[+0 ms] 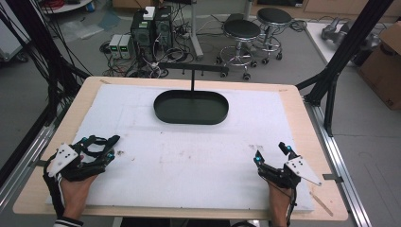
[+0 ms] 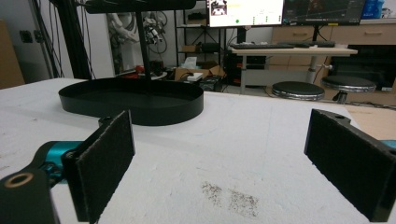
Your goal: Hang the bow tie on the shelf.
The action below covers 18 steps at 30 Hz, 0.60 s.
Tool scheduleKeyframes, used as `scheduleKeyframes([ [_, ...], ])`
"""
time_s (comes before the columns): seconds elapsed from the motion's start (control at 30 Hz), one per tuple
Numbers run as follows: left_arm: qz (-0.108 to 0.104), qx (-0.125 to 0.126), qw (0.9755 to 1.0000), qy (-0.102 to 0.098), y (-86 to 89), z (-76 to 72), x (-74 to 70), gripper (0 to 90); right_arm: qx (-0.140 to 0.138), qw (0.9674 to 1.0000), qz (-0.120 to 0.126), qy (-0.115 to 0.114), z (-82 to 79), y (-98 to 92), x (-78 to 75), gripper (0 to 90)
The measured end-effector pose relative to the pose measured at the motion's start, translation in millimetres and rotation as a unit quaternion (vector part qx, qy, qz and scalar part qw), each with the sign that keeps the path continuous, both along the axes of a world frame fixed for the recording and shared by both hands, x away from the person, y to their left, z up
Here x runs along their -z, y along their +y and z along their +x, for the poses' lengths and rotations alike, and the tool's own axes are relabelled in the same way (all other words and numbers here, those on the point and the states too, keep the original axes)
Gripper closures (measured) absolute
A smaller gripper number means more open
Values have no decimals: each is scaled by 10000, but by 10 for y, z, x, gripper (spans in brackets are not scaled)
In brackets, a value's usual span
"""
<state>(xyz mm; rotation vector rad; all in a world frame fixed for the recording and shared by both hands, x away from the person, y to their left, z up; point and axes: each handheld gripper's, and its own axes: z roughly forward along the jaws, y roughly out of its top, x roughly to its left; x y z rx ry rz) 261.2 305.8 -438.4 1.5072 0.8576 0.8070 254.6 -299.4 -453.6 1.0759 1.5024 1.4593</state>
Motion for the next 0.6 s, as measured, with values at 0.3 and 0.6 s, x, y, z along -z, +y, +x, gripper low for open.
scheduleKeyframes([
  [0.3, 197, 134, 9990, 374, 43, 49, -209, 161, 34, 10000, -11, -5, 2, 6, -1, 75],
  [0.6, 550, 191, 9943, 895, 92, 132, -298, 161, 27, 10000, -6, -1, 2, 3, -1, 75],
])
